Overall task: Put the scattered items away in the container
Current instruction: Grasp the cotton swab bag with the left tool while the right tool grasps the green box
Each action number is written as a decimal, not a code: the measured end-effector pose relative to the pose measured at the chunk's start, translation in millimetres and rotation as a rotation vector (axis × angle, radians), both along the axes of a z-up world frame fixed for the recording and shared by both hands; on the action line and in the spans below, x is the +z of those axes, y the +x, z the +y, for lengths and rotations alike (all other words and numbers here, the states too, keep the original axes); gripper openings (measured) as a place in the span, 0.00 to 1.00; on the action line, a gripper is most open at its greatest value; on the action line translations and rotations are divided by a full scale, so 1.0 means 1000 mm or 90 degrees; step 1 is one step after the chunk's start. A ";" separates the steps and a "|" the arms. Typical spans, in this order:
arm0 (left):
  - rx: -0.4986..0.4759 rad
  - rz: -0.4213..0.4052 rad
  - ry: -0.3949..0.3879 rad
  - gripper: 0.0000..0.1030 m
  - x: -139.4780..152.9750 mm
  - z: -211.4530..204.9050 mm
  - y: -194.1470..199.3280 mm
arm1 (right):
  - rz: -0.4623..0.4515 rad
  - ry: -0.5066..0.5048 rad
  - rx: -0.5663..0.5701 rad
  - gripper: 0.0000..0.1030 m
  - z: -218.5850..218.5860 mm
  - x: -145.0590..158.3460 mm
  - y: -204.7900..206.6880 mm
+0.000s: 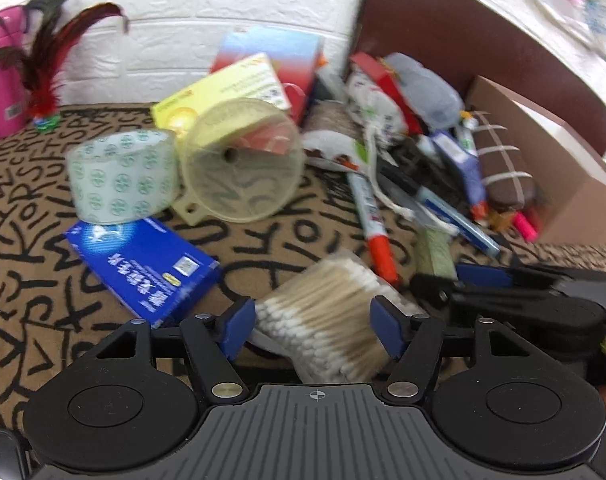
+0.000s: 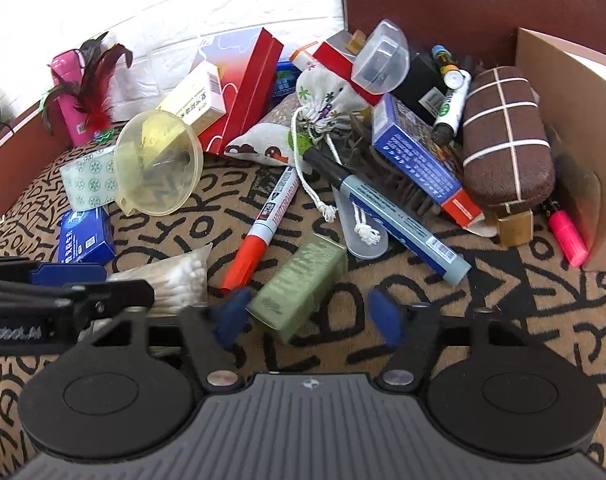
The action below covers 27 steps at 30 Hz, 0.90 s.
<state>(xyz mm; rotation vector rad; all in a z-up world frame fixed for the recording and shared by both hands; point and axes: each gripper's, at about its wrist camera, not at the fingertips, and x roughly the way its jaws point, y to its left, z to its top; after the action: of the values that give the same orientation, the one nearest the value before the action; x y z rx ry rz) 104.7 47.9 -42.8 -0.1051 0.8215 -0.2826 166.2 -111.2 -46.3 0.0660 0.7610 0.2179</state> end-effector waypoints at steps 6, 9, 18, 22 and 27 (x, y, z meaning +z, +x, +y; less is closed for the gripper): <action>-0.023 -0.004 0.012 0.89 0.001 -0.012 -0.009 | 0.009 -0.002 0.004 0.24 -0.016 0.001 -0.016; -0.026 -0.014 0.023 0.90 0.002 -0.020 -0.007 | 0.016 -0.014 0.006 0.24 -0.025 0.003 -0.033; -0.061 -0.019 0.139 0.58 -0.010 -0.047 -0.005 | 0.033 -0.017 0.006 0.25 -0.042 0.004 -0.069; -0.094 -0.003 0.134 0.56 -0.004 -0.050 -0.026 | 0.034 -0.026 0.016 0.26 -0.041 0.006 -0.076; -0.091 -0.025 0.139 0.77 0.006 -0.058 -0.036 | 0.029 -0.032 0.027 0.37 -0.042 0.008 -0.080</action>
<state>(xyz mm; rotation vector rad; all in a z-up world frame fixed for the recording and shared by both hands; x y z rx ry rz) 68.9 -10.0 -36.5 0.1641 0.8171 -0.3265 86.4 -152.8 -37.9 0.0077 0.8134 0.2383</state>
